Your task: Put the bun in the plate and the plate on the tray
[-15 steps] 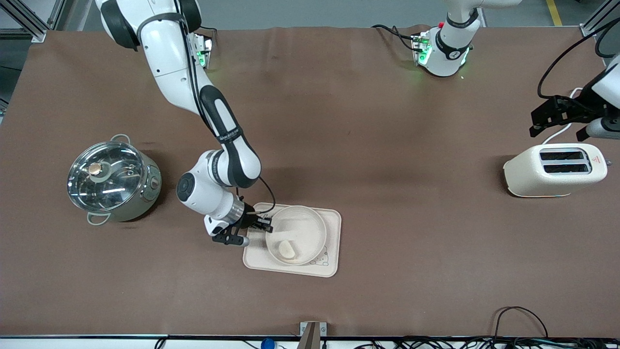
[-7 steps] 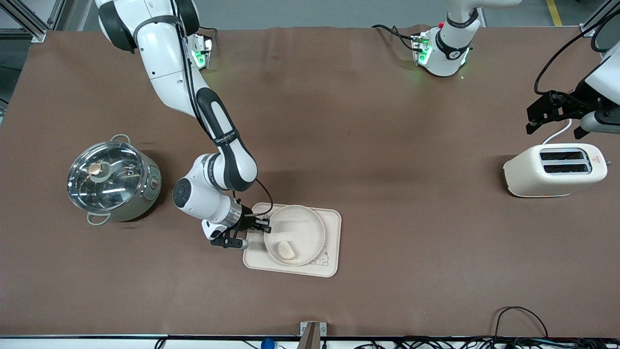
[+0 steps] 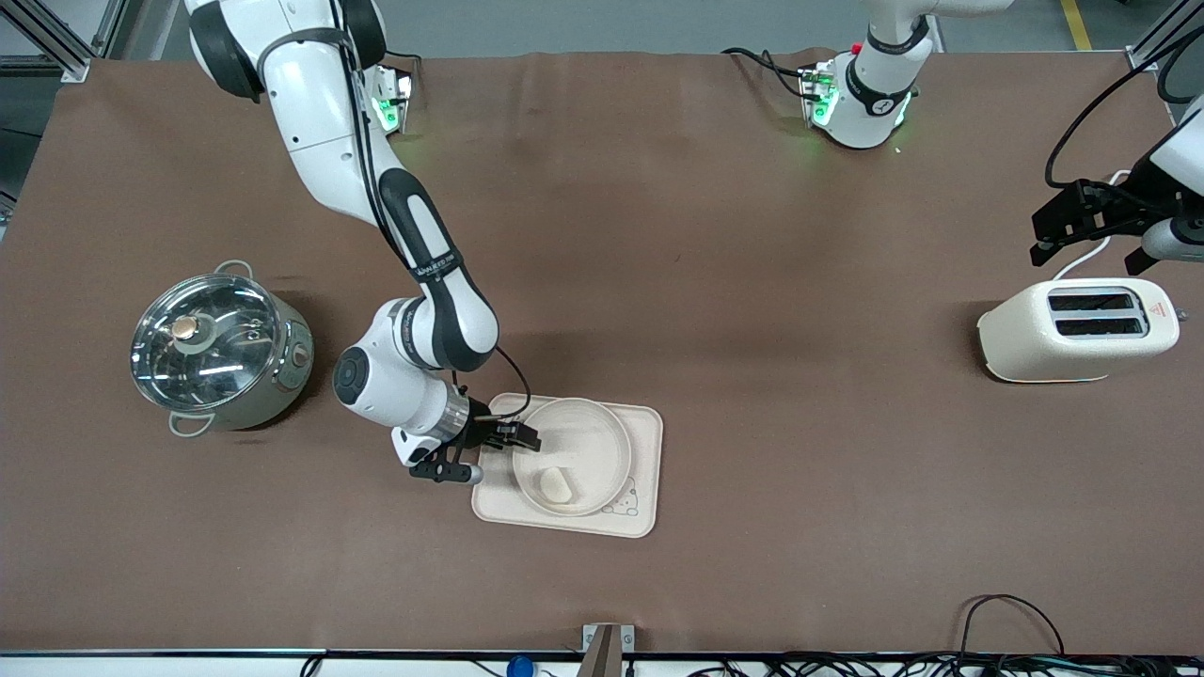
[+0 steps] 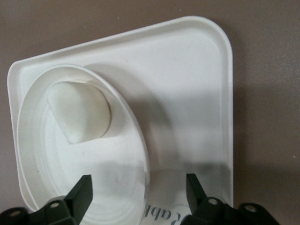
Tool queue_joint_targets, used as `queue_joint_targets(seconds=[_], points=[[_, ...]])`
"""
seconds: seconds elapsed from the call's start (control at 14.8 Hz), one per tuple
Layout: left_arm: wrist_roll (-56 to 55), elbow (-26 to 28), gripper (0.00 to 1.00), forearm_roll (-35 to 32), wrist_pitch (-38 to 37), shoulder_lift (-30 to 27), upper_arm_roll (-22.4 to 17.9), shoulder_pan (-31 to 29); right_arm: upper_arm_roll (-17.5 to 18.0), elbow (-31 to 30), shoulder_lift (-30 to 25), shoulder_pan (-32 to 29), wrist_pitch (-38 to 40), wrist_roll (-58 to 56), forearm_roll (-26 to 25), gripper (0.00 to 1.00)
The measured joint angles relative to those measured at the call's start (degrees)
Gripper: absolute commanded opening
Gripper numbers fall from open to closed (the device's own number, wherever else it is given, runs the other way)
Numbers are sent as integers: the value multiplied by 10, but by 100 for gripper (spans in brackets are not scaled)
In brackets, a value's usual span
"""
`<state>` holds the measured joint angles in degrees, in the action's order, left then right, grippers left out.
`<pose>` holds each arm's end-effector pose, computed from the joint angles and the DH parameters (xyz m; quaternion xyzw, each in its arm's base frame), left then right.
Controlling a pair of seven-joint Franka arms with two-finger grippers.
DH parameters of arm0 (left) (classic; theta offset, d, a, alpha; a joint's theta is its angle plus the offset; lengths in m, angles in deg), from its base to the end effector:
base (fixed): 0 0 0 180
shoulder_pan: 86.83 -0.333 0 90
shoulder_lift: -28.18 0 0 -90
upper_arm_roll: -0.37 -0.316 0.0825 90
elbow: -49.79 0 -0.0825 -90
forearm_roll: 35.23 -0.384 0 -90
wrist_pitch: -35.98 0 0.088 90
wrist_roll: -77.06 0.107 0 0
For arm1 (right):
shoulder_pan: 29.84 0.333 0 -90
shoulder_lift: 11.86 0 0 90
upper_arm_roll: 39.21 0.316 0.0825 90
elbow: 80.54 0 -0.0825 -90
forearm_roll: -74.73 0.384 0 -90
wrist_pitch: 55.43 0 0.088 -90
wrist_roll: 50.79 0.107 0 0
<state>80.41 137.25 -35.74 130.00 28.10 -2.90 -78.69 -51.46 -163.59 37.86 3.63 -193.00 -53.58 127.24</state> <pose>0.5597 -0.0468 0.6530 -0.9957 0.0716 -0.0580 0.0036 0.6692 0.2987 0.1863 -0.9656 0.0739 -0.0193 0.2485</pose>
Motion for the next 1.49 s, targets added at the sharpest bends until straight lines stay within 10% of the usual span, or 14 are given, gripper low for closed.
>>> queue_joint_targets(seconds=[0.41, 0.88, 1.22, 1.49], points=[[0, -1, 100, 0, 0, 2, 1, 1, -73, 3, -80, -46, 260, 1, -19, 100], [0, -4, 100, 0, 0, 3, 1, 1, -175, 3, -223, -82, 450, -5, -209, 100], [0, -4, 100, 0, -1, 3, 1, 1, -150, -10, -349, -111, 523, -15, -381, 100], [0, -4, 100, 0, -1, 3, -1, -2, -8, -18, -431, -247, 555, -25, -468, 100]])
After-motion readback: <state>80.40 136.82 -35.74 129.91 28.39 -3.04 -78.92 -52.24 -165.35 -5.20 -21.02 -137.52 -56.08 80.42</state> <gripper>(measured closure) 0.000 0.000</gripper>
